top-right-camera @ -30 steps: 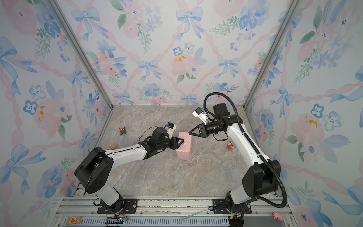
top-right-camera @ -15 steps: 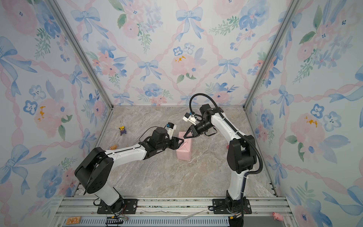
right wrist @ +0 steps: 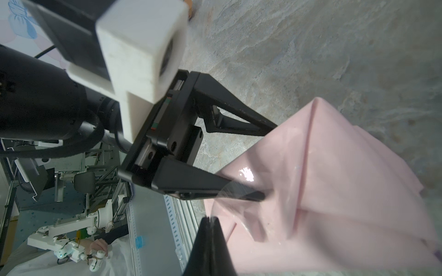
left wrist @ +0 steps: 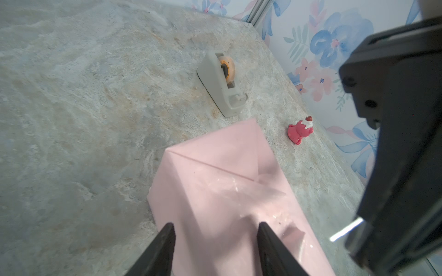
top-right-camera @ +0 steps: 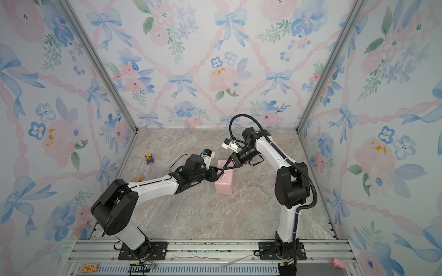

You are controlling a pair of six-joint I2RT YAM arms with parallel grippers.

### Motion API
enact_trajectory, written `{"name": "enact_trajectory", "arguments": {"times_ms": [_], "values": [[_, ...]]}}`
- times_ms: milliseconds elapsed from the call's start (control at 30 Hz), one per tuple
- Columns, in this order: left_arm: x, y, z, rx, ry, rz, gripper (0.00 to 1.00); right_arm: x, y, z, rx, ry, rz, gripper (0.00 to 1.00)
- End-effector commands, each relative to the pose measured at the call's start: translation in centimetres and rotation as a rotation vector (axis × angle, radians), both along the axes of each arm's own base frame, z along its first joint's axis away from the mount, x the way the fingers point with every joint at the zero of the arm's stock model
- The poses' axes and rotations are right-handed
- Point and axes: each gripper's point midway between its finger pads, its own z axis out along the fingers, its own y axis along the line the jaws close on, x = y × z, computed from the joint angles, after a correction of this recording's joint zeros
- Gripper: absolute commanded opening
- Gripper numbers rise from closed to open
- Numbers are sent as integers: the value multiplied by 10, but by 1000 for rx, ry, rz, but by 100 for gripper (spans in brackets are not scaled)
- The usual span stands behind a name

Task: Wrap a gift box in wrapping paper
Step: Stick the wrapping paper to the gift box.

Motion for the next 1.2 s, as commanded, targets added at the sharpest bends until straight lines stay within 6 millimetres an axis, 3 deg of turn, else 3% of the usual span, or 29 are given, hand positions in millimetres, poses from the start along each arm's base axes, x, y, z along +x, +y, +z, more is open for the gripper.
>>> {"name": "enact_trajectory", "arguments": {"times_ms": [0, 1167], "values": [[-13, 15, -46, 144, 96, 2, 57, -6, -5, -7, 0, 52, 0, 0], [-14, 15, -47, 151, 93, 3, 57, 1, -31, -43, -66, 201, -144, 0]]}}
